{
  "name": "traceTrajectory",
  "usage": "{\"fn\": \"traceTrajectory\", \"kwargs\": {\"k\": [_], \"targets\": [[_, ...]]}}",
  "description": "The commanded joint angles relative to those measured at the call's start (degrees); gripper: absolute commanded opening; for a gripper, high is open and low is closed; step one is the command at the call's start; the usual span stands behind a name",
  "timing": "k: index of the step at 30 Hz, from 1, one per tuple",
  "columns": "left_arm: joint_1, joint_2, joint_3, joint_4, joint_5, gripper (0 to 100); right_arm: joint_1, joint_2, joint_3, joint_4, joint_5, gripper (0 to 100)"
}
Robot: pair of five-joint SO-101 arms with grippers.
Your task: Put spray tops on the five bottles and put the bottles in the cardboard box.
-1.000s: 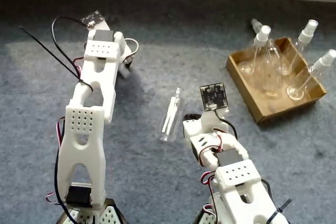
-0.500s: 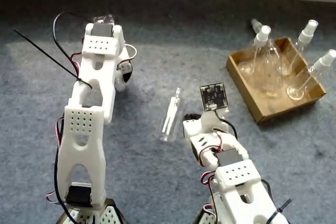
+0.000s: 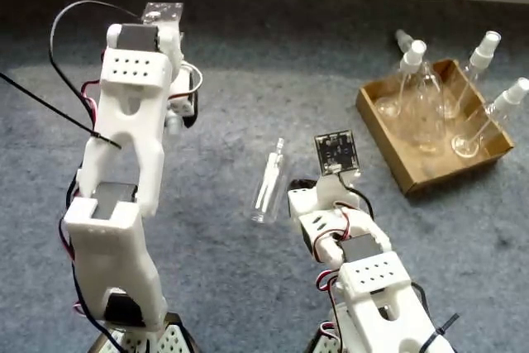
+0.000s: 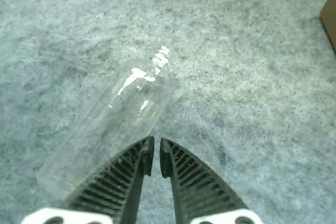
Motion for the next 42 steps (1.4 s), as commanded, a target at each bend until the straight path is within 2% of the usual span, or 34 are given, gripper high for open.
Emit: {"fn": "traceTrajectory", "kwargs": {"k": [1, 7, 15, 24, 30, 38, 42], "targets": [[-1.54, -9.1, 5.76, 0.62, -16.7, 3, -0.22, -1.36, -0.31, -1.27, -0.09, 0.5], [-6.73, -11.56, 9.45, 0.62, -34.64, 3, -0.4, -1.36, -0.22, -1.27, -0.09, 0.5], [-12.79, -11.47, 9.45, 0.62, -51.16, 3, -0.4, -1.36, -0.13, -1.27, -0.09, 0.5], [-13.76, -11.38, 12.53, 0.62, -73.23, 3, -0.4, -1.36, -0.04, -1.27, -0.09, 0.5], [-13.23, -11.38, 21.41, -1.49, -92.75, 3, -0.4, -1.36, -0.04, -1.27, -0.09, 0.5], [-13.23, -11.38, 34.24, -20.66, -95.03, 3, -0.4, -1.36, -0.04, -1.27, -0.09, 0.5], [-13.23, -11.38, 38.99, -25.41, -95.12, 3, -0.4, -1.36, -0.04, -1.27, -0.09, 0.5]]}}
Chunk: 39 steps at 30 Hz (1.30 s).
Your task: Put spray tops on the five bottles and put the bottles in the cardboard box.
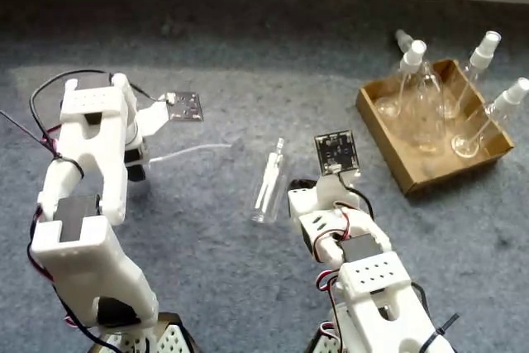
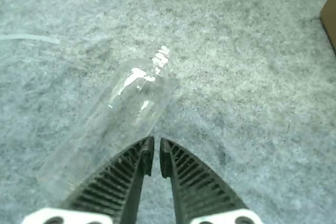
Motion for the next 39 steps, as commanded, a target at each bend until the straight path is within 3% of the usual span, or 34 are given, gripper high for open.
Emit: {"fn": "traceTrajectory", "kwargs": {"k": [1, 7, 15, 17, 25, 27, 33, 39], "targets": [[-0.04, -3.21, 3.03, -4.57, -5.8, 3, -0.4, -1.36, -0.04, -1.27, -0.09, 0.5], [-0.22, -3.21, 3.21, -4.92, -5.89, 14, -0.4, -1.36, -0.04, -1.27, -0.09, 0.5], [-0.31, -3.65, 3.3, -4.92, -4.13, 15, -0.4, -1.36, -0.04, -1.27, -0.09, 0.5], [-0.4, -4.0, 3.03, -4.92, 3.08, 15, -0.4, -1.36, -0.04, -1.27, -0.09, 0.5], [-0.04, -11.21, -2.77, -4.48, 43.16, 15, -0.4, -1.36, -0.04, -1.27, -0.09, 0.5], [-0.22, -13.58, -2.42, -4.48, 48.7, 15, -0.4, -1.36, -0.04, -1.27, -0.09, 0.5], [-0.31, -19.65, 3.03, -1.93, 56.0, 15, -0.4, -1.36, -0.04, -1.27, -0.09, 0.5], [-1.27, -23.96, 12.97, -2.11, 78.33, 15, -0.4, -1.36, -0.04, -1.27, -0.09, 0.5]]}}
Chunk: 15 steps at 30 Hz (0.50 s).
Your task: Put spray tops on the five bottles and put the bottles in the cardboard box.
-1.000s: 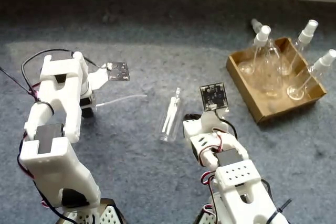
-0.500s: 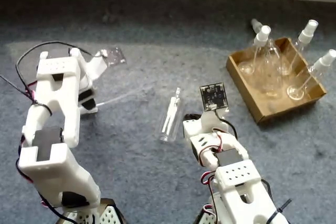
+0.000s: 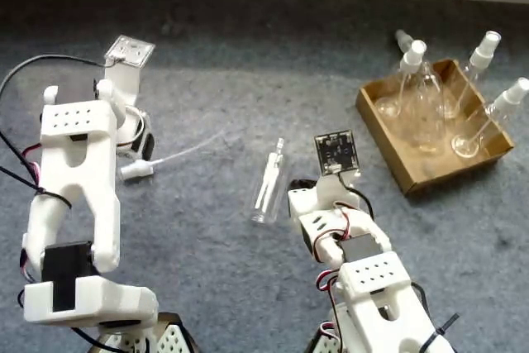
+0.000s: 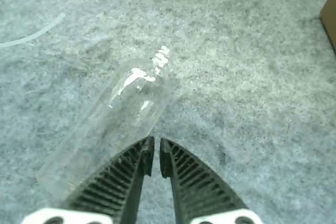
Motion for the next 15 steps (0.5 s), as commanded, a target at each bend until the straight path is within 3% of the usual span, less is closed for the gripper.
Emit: {"fn": "traceTrajectory", "kwargs": {"k": [1, 15], "targets": [[-0.92, -4.35, 4.79, -1.41, 17.67, 15, -0.4, -1.36, -0.04, -1.27, -0.09, 0.5], [-1.27, -4.26, 8.84, -5.01, 59.78, 15, -0.4, -1.36, -0.04, -1.27, -0.09, 0.5]]}}
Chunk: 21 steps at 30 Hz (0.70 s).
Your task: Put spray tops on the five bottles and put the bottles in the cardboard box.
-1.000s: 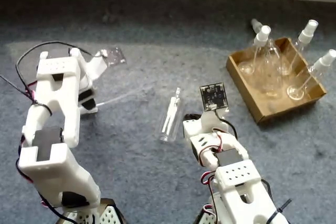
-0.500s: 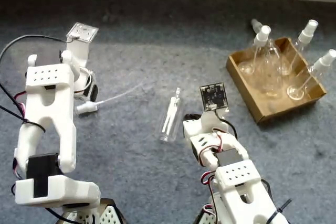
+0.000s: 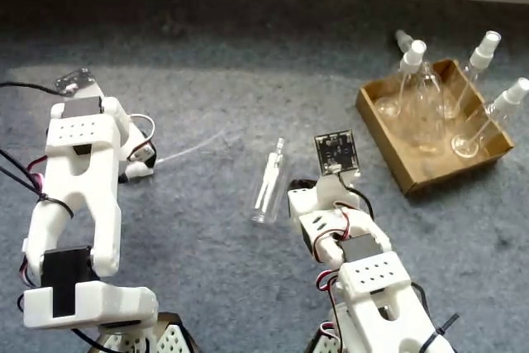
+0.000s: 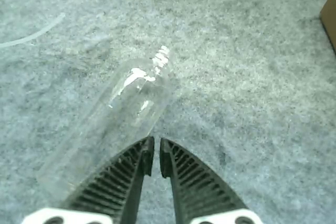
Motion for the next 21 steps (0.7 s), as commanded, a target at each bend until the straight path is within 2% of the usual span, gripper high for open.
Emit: {"fn": "traceTrajectory", "kwargs": {"k": [1, 3, 14, 21], "targets": [[-1.19, -2.59, -0.13, -2.46, 15.03, 15, -0.4, -1.36, -0.04, -1.27, -0.09, 0.5], [-2.07, -2.51, 0.48, -3.69, 18.02, 15, -0.4, -1.36, -0.04, -1.27, -0.09, 0.5], [-1.89, -2.51, 8.66, -18.37, 20.4, 15, -0.4, -1.36, -0.04, -1.27, -0.09, 0.5], [-1.89, -2.42, 8.75, -20.92, 20.4, 15, -0.4, -1.36, -0.04, -1.27, -0.09, 0.5]]}}
